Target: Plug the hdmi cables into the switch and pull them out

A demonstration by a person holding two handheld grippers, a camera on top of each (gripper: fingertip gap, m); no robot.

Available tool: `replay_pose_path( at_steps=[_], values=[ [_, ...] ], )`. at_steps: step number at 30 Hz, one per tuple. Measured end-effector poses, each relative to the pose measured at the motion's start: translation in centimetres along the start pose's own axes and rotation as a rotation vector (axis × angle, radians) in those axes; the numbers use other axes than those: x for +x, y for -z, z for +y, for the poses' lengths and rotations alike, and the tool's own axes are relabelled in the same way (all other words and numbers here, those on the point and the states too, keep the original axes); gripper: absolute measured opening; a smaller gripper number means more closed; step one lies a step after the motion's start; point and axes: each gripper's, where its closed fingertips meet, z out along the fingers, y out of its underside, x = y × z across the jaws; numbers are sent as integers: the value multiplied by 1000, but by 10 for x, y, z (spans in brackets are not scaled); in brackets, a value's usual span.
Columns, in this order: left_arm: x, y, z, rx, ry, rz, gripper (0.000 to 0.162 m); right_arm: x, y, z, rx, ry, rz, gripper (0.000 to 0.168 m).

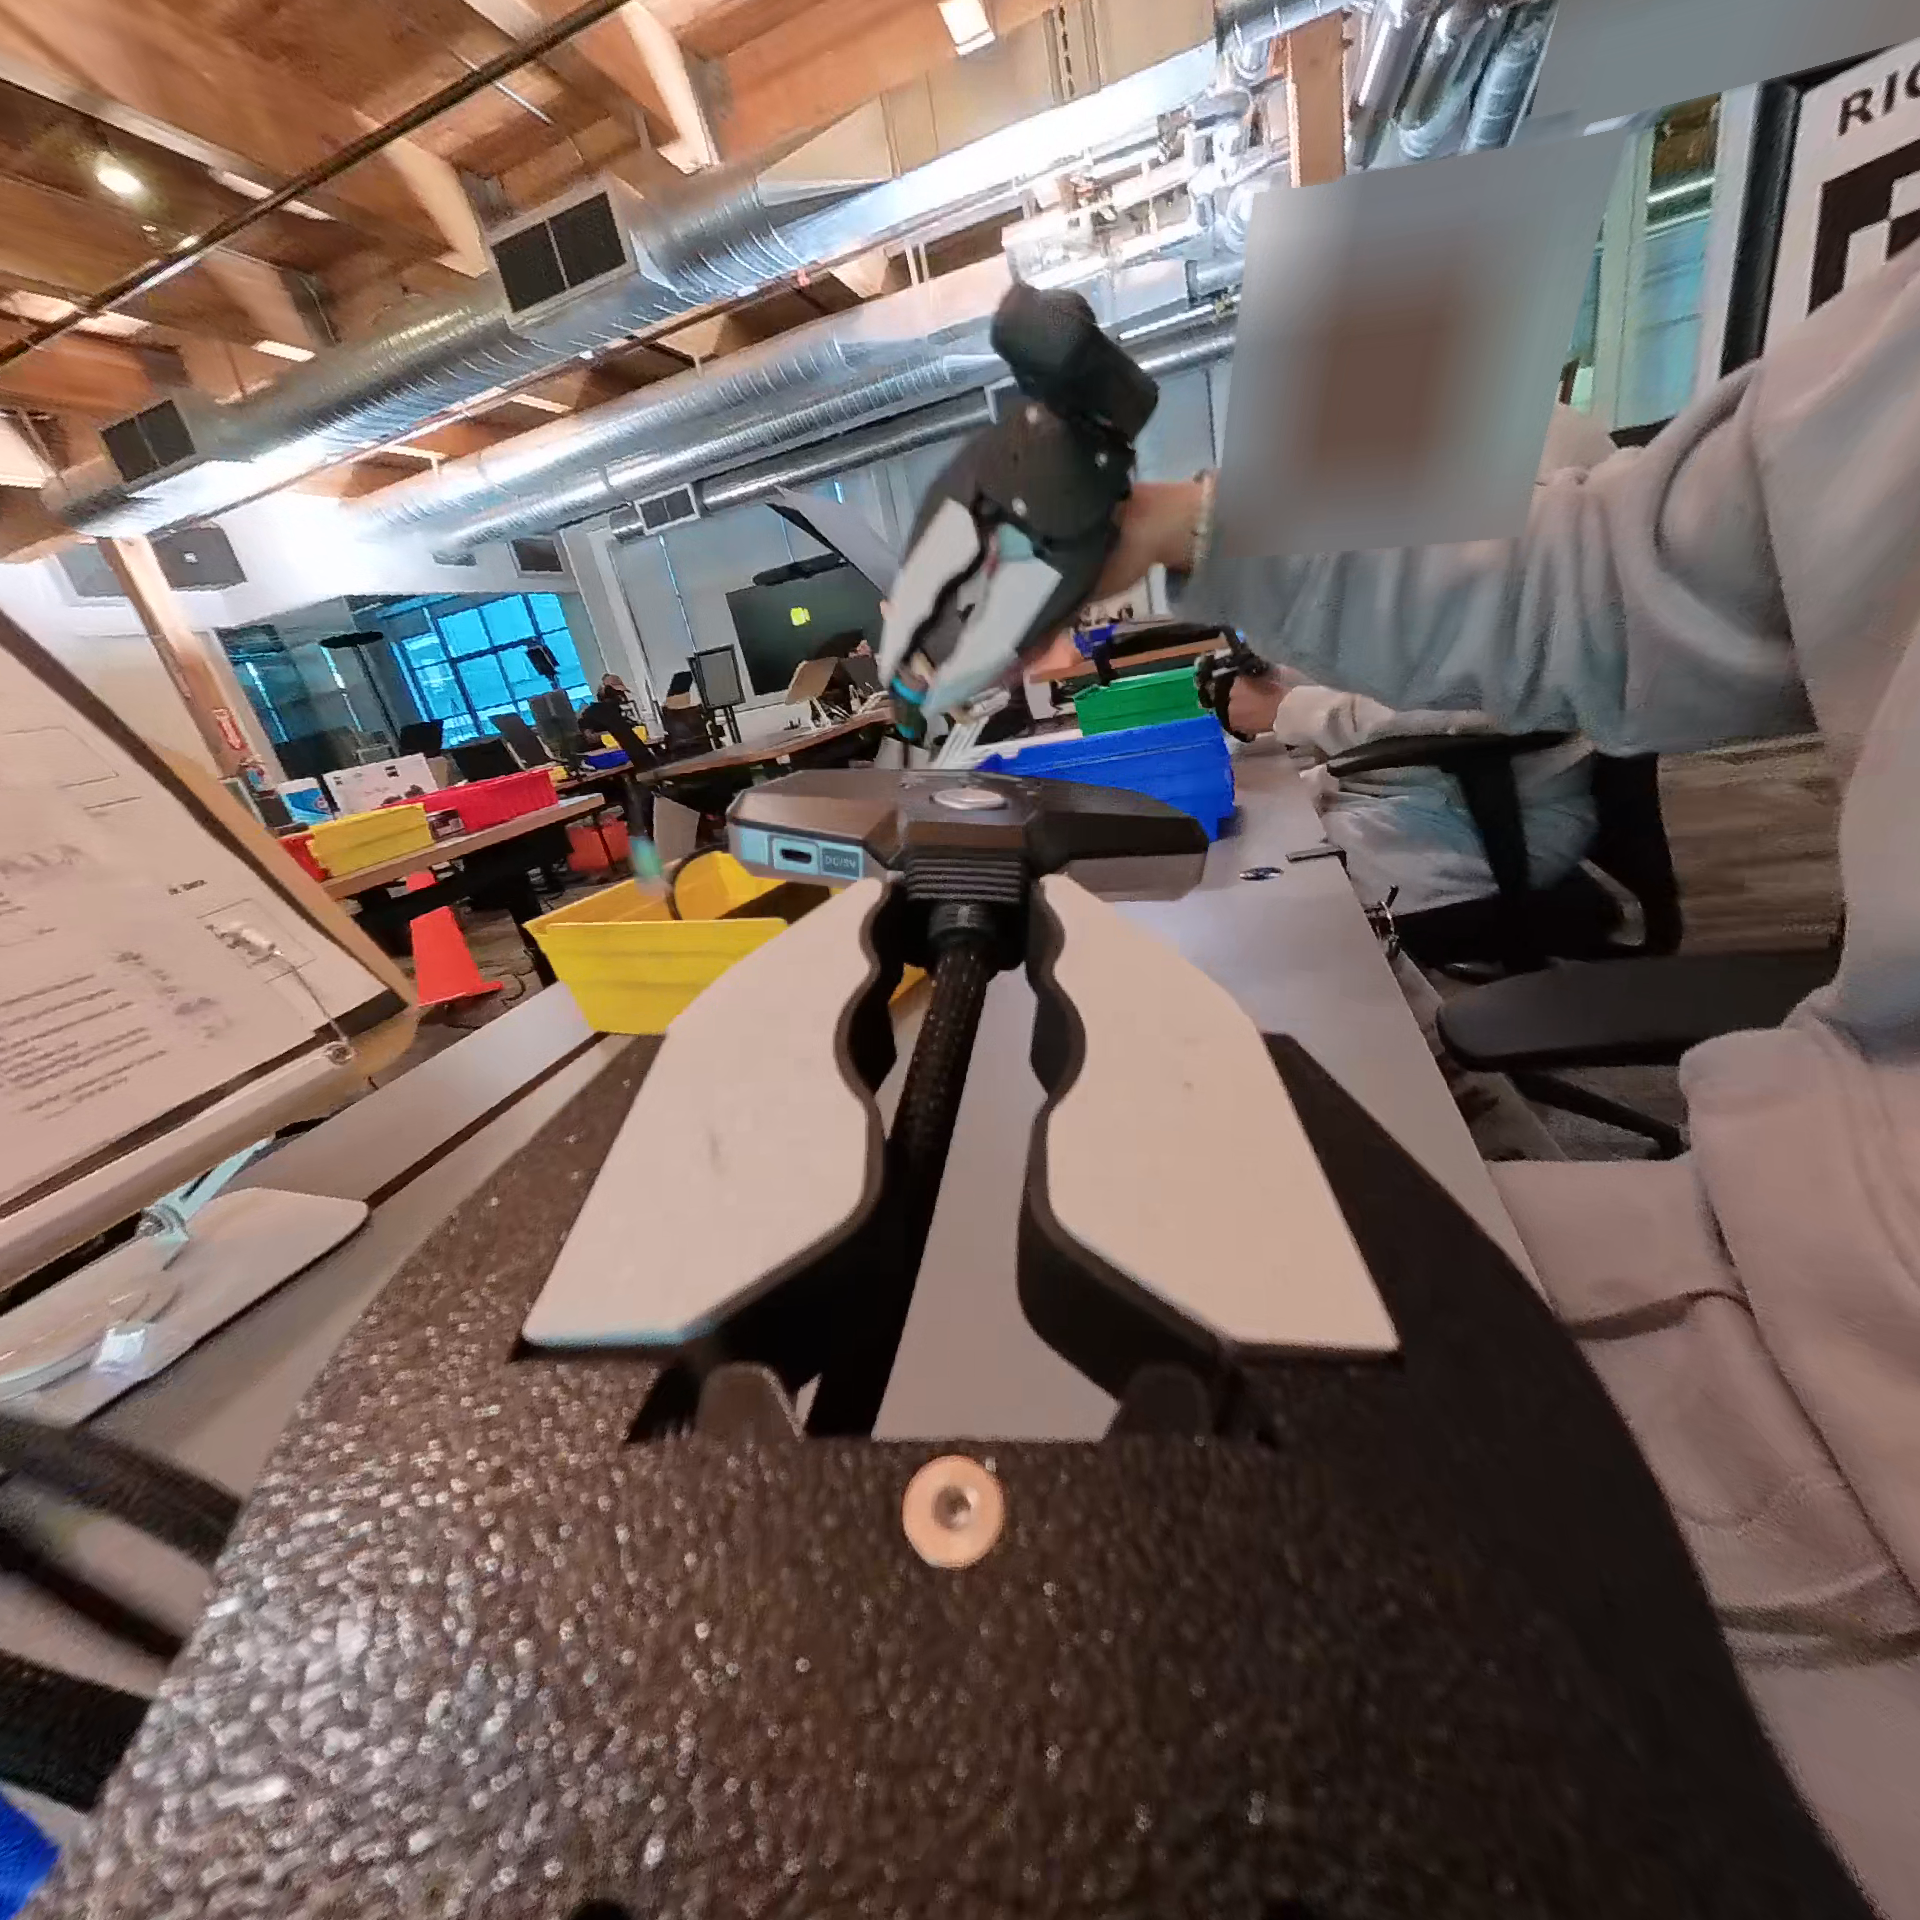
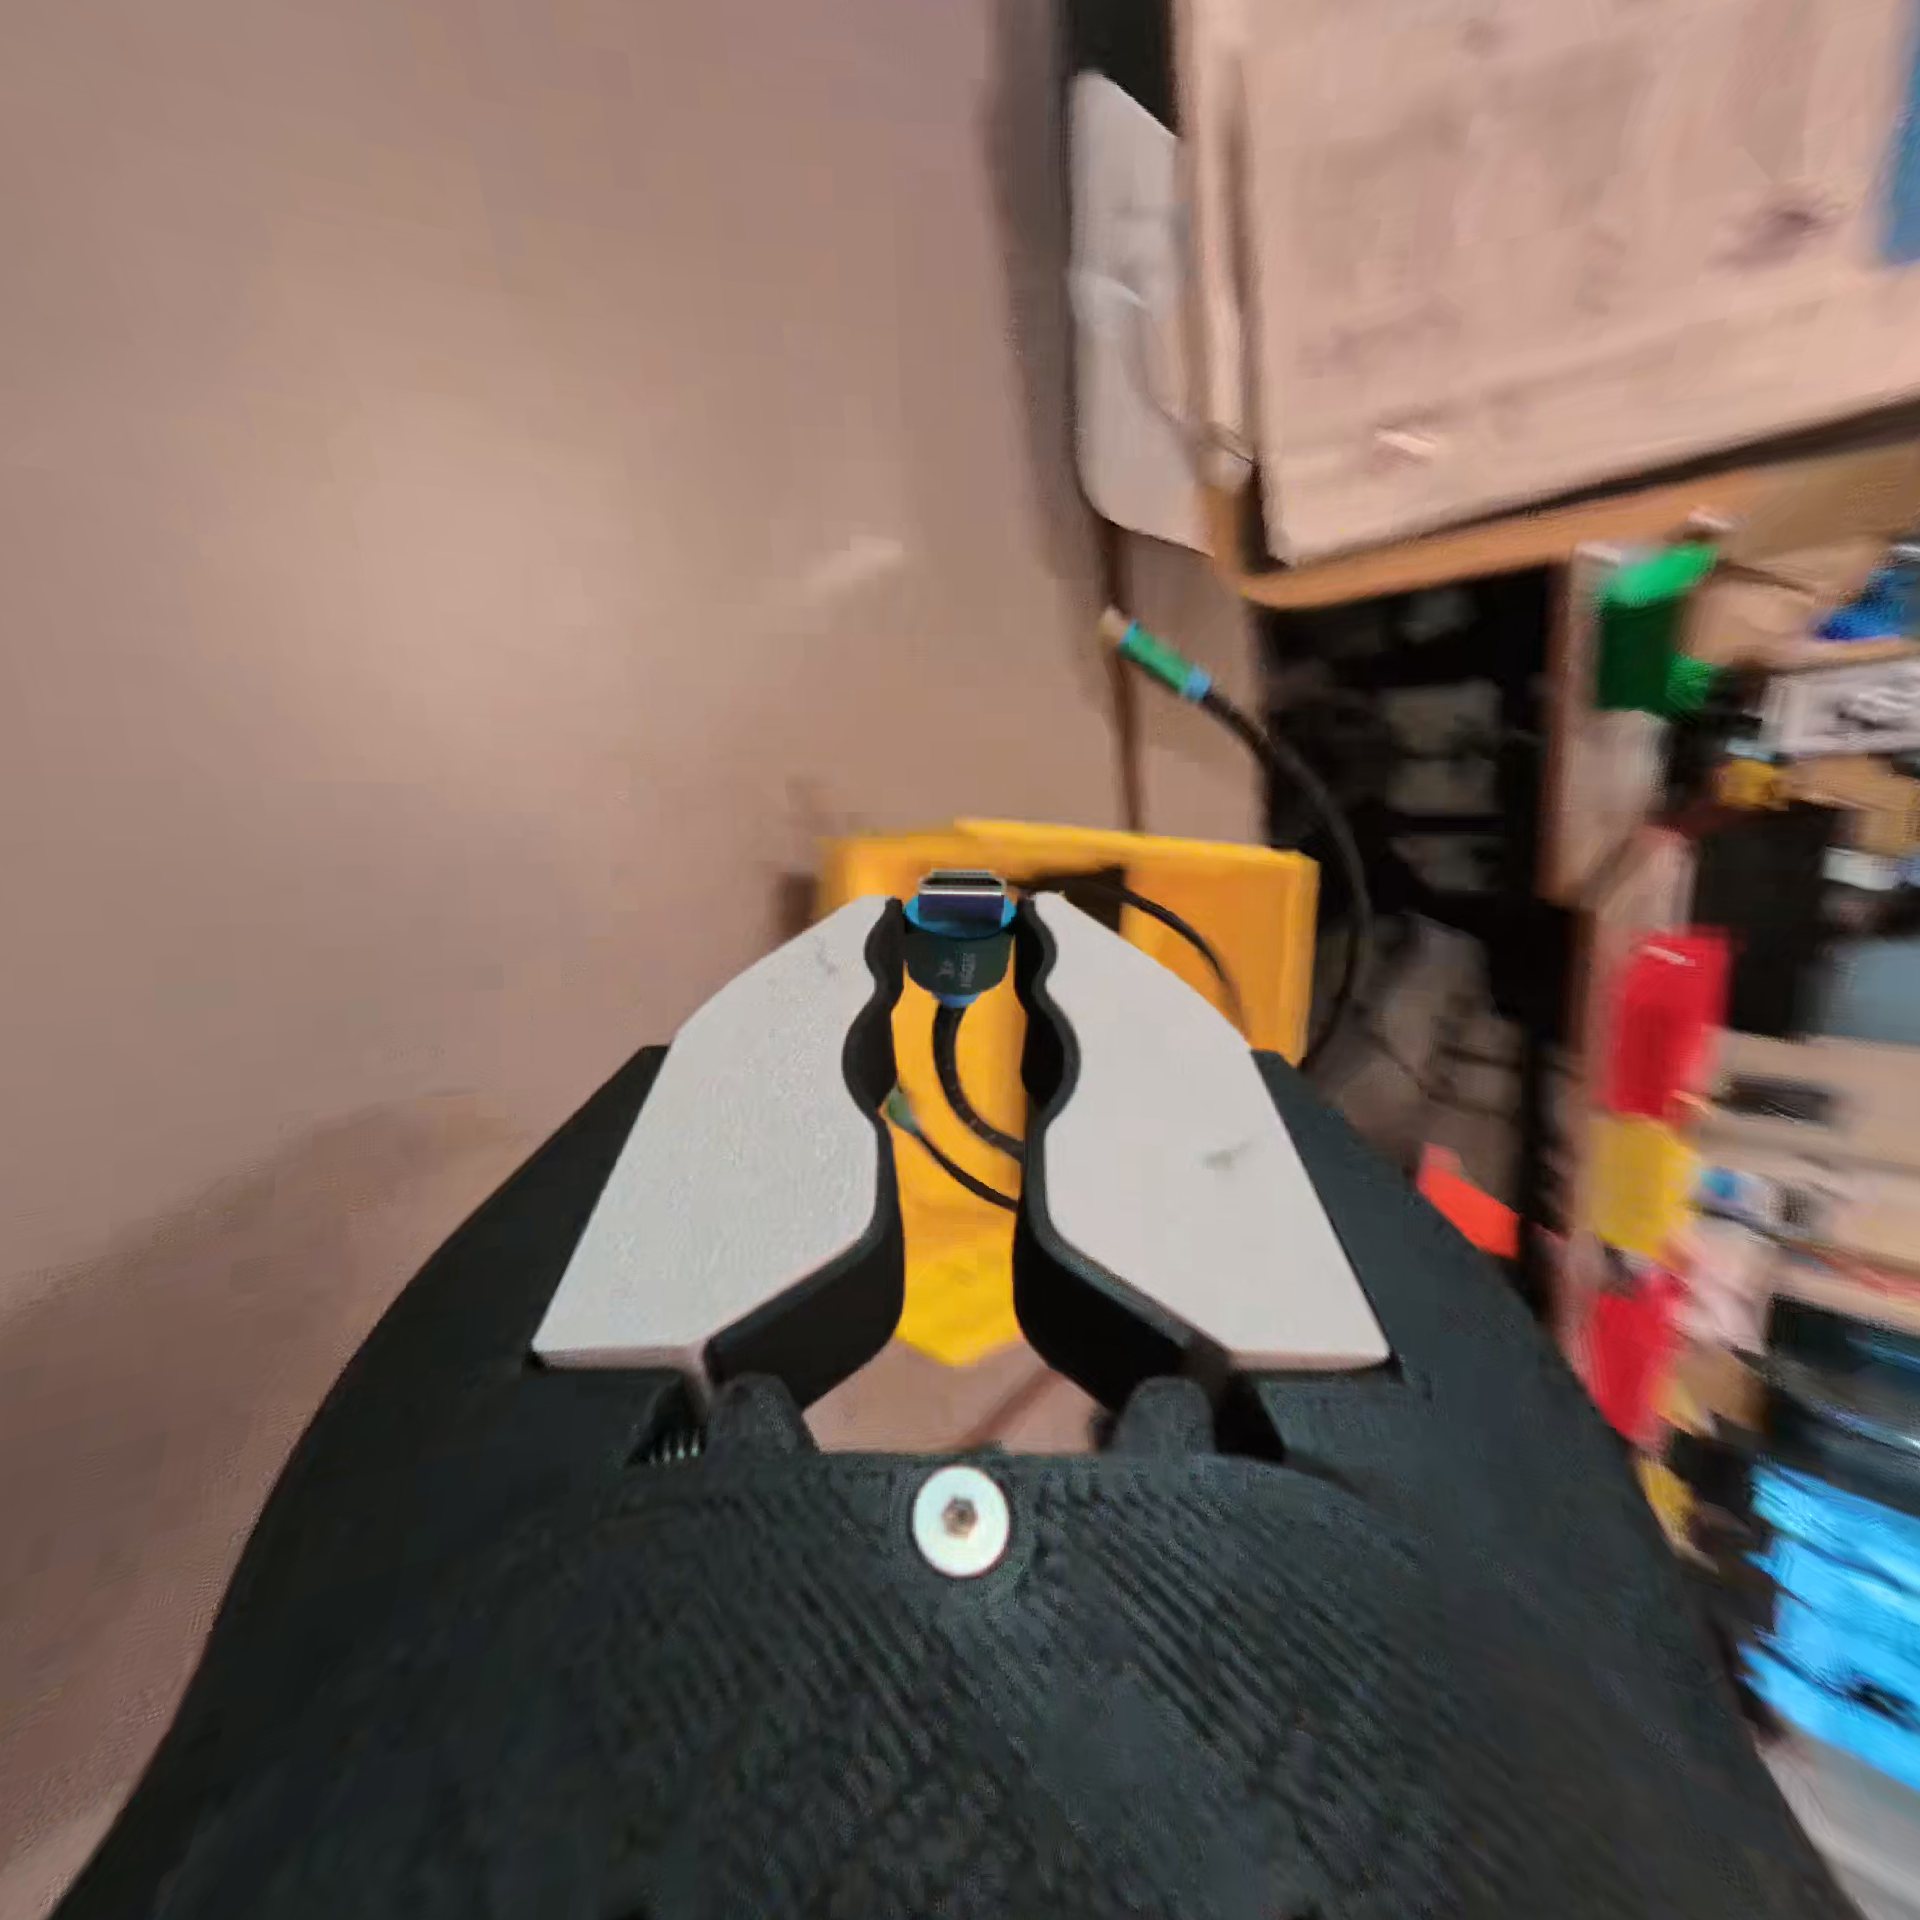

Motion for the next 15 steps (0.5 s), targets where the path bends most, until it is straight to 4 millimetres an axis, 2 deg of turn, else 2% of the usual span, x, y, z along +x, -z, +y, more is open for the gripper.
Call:
replay_pose_path(
  at_steps=[1, 4, 6, 10, 15],
  values=[
    [3, -2, 2, -4, 2, 10, 22, 17, 7, 10, -27, 47, 76, 20],
    [6, -7, 5, 6, 32, 30, 22, 41, 17, 47, -153, 168, 138, 21],
    [6, -9, 8, 7, 47, 38, 22, 43, 11, 70, -192, 218, 108, 20],
    [7, -13, 12, 8, 64, 49, 22, 33, -19, 111, -232, 244, 44, 21],
    [9, -17, 16, 1, 78, 61, 22, 9, -70, 146, -282, 190, 1, 20]
  ],
)
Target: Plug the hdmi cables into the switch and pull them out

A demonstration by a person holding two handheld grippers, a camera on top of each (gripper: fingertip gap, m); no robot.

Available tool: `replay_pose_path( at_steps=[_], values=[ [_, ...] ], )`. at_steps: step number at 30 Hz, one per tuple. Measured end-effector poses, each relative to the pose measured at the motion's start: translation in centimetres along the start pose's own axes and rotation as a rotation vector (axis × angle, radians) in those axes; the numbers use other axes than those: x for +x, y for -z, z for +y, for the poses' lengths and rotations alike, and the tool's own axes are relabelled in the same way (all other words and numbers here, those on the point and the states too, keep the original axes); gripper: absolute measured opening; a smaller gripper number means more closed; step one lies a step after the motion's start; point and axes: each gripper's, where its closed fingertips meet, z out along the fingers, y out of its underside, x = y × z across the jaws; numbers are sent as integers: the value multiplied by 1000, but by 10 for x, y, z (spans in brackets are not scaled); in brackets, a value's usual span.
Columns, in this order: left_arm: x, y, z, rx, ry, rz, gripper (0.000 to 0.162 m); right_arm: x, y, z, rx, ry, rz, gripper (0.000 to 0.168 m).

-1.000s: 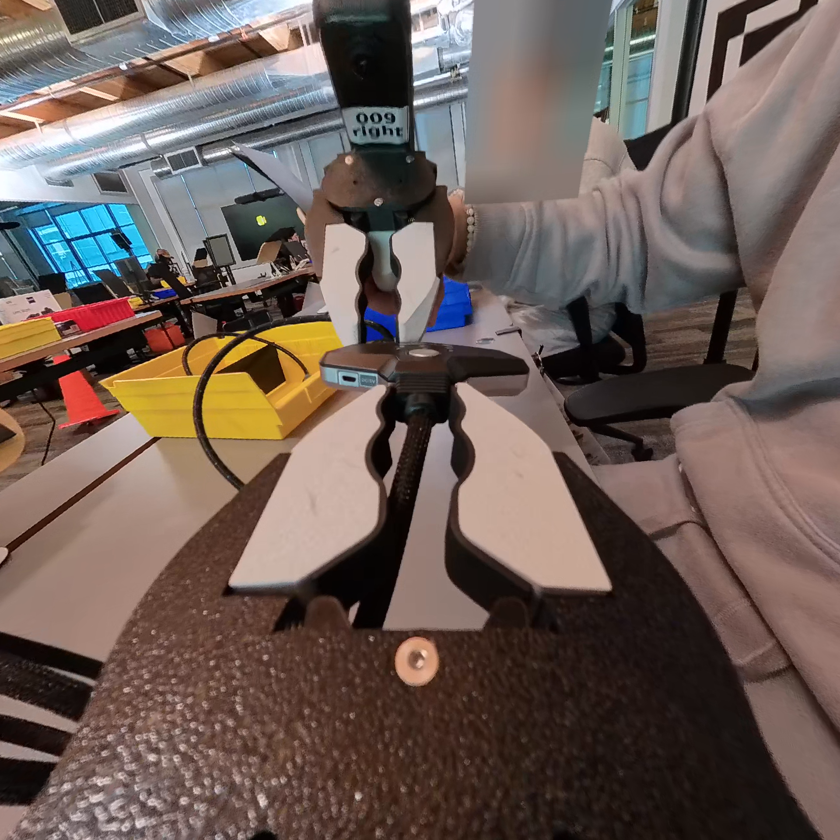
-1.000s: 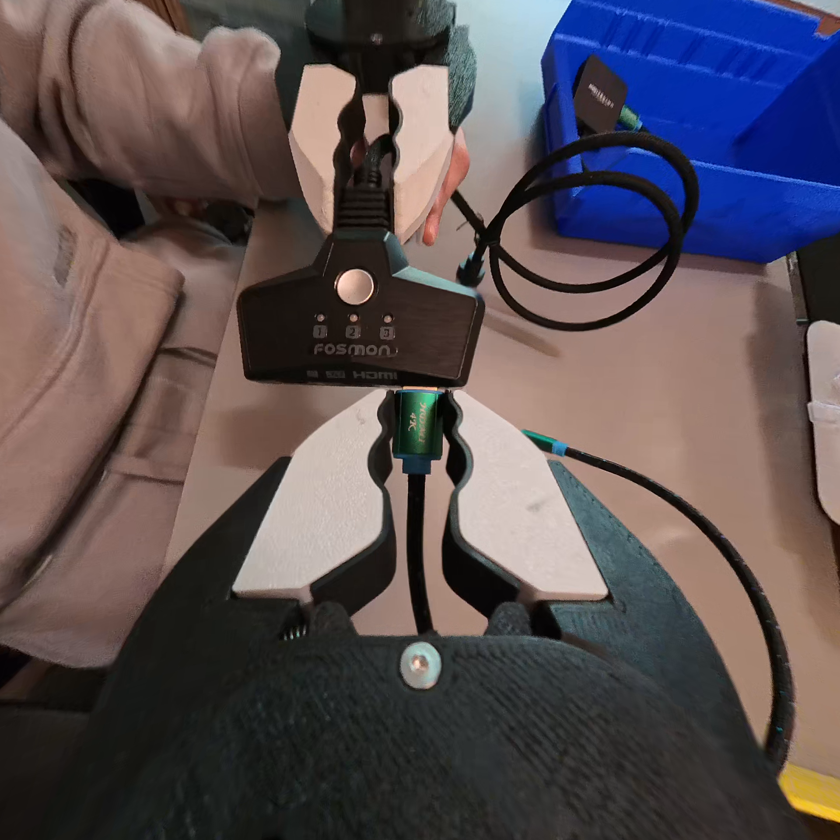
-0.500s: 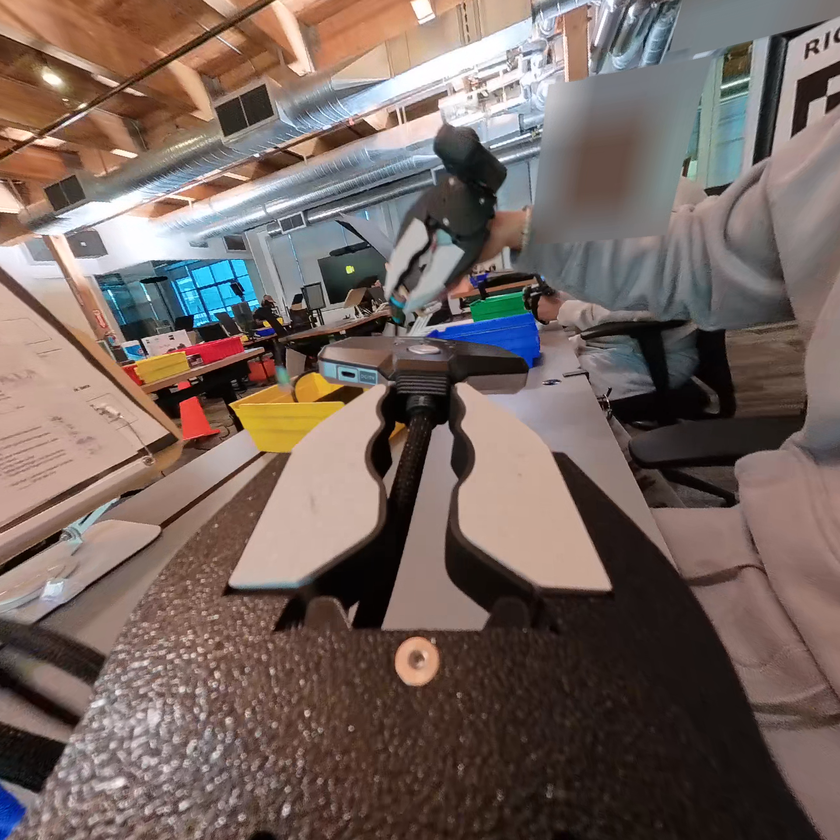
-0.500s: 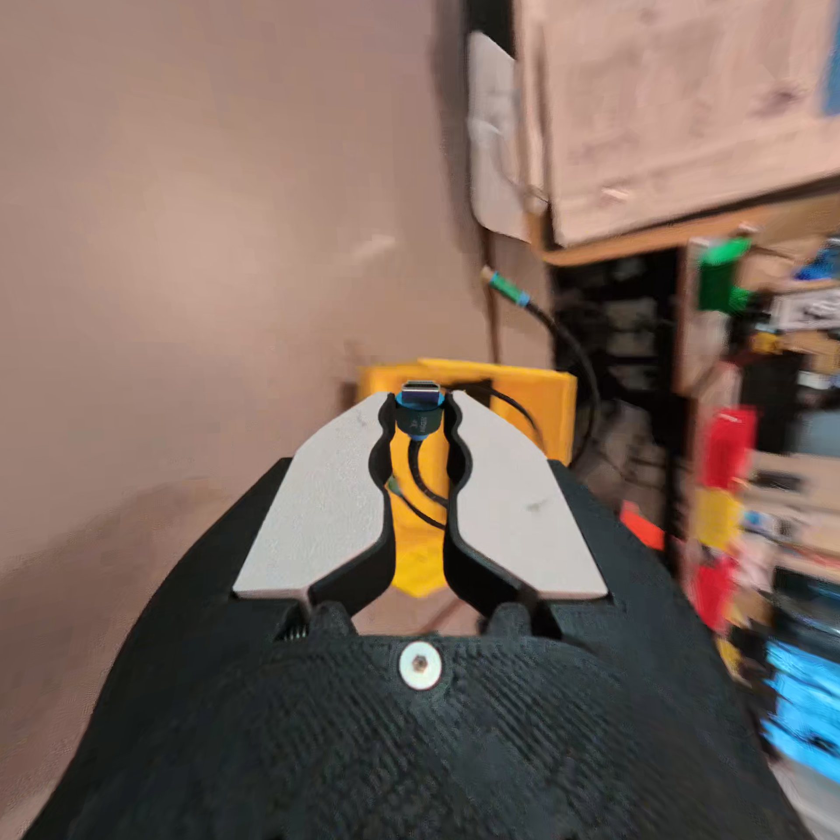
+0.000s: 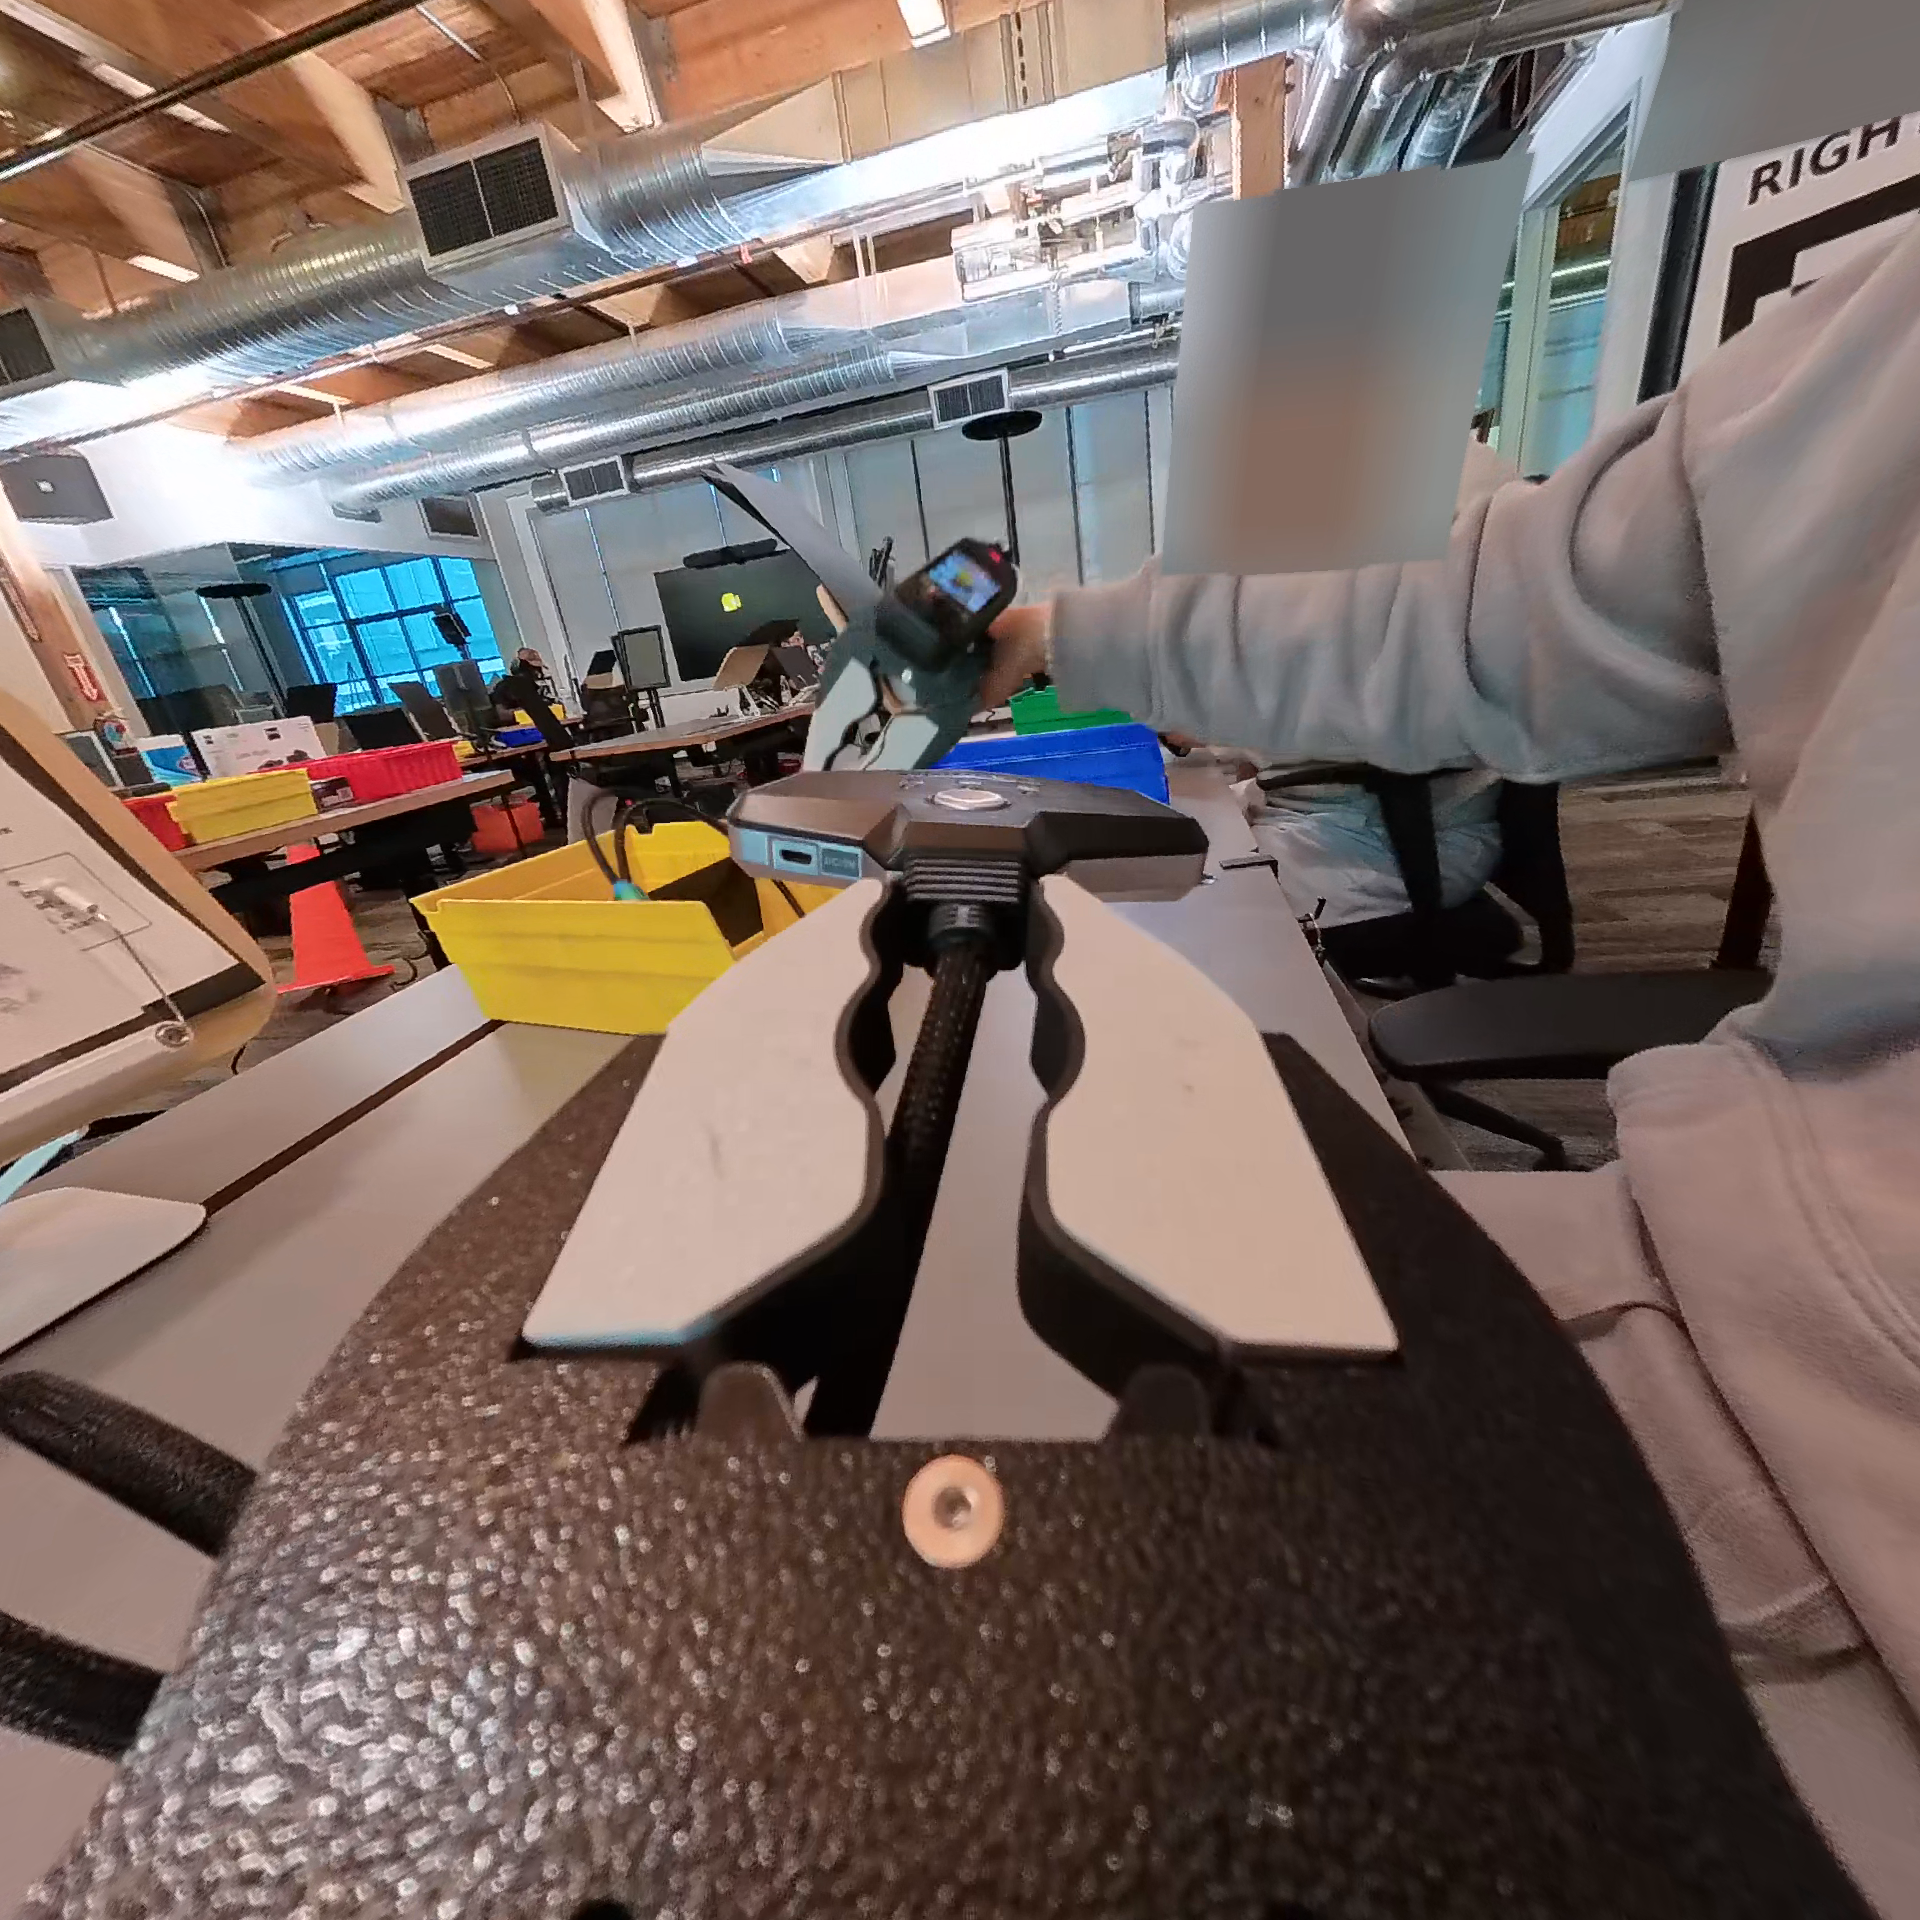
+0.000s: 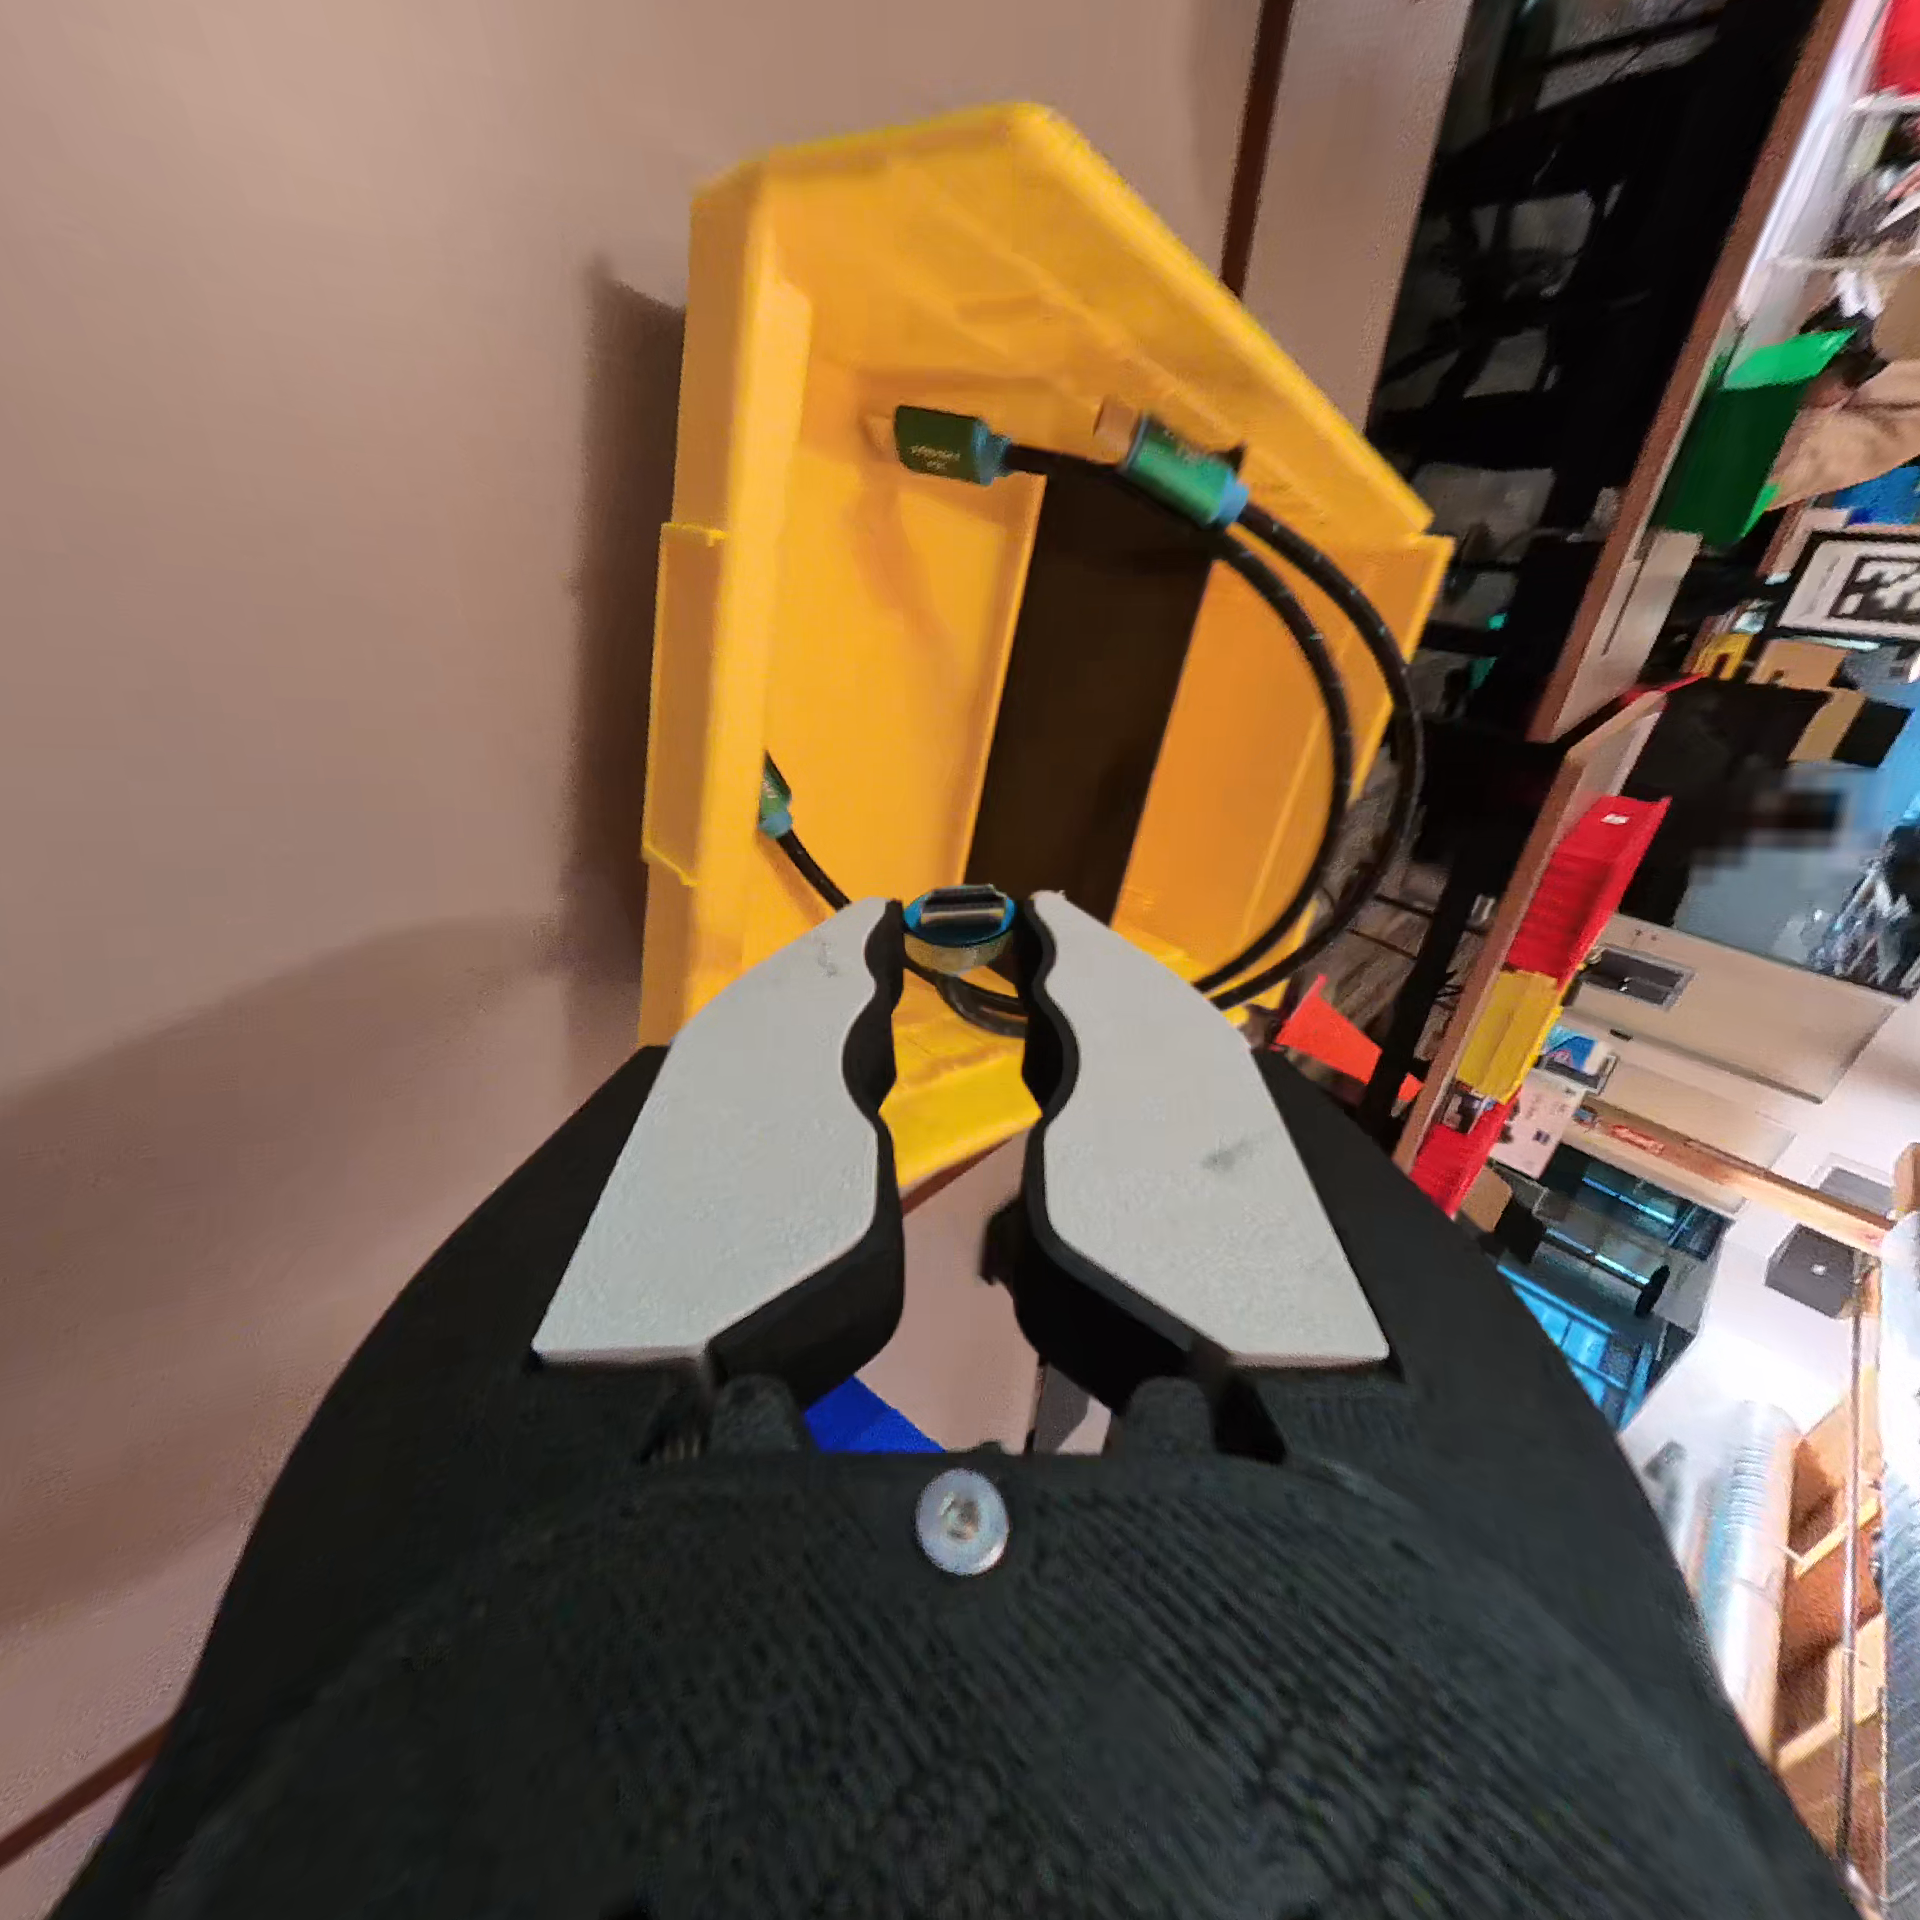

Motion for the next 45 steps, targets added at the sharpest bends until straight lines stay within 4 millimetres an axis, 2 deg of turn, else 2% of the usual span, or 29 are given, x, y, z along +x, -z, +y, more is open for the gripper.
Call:
replay_pose_path(
  at_steps=[3, 8, 13, 16, 20, 23, 25, 28, 30, 34, 37, 38, 39, 40, 41, 43, 44, 45],
  values=[
    [1, -1, 1, -1, 4, 3, 22, -15, -27, -2, 4, -26, -20, 20],
    [-2, 0, 3, 5, 18, -2, 22, -15, -52, -12, 66, -188, -28, 21],
    [-2, -2, 5, 0, 19, -6, 22, -12, -79, -9, 121, -564, -92, 53],
    [-1, -4, 5, -4, 17, -5, 22, -2, -75, -14, 221, -750, -87, 70],
    [0, -5, 6, -4, 22, 0, 22, 24, -48, -16, 354, -977, -32, 80],
    [1, -8, 6, 9, 39, 10, 22, 21, -48, -13, 292, -914, -8, 79],
    [2, -11, 7, 4, 39, 16, 22, 7, -59, -12, 203, -836, -41, 77],
    [5, -15, 8, -5, 32, 26, 22, -2, -76, -21, 162, -853, -87, 74],
    [5, -17, 8, -5, 32, 30, 22, 2, -82, -35, 212, -898, -110, 74],
    [5, -17, 8, -4, 35, 35, 22, 15, -90, -45, 176, -949, -117, 74],
    [5, -16, 7, -1, 35, 34, 22, 22, -80, -59, 203, -987, -154, 81],
    [5, -15, 6, 1, 35, 33, 22, 23, -71, -70, 243, -990, -175, 81],
    [5, -14, 6, 5, 36, 34, 22, 19, -60, -83, 284, -980, -206, 74],
    [5, -14, 5, 8, 37, 33, 22, 11, -46, -99, 324, -967, -254, 79],
    [5, -14, 5, 9, 37, 32, 22, -6, -29, -119, 366, -952, -354, 82],
    [6, -15, 5, 8, 35, 33, 22, -53, 15, -154, 407, -909, -614, 87],
    [8, -15, 5, 10, 32, 35, 22, -68, 38, -175, 492, -900, -700, 89],
    [10, -16, 4, 12, 27, 40, 22, -80, 65, -200, 625, -910, -789, 84]
  ],
)
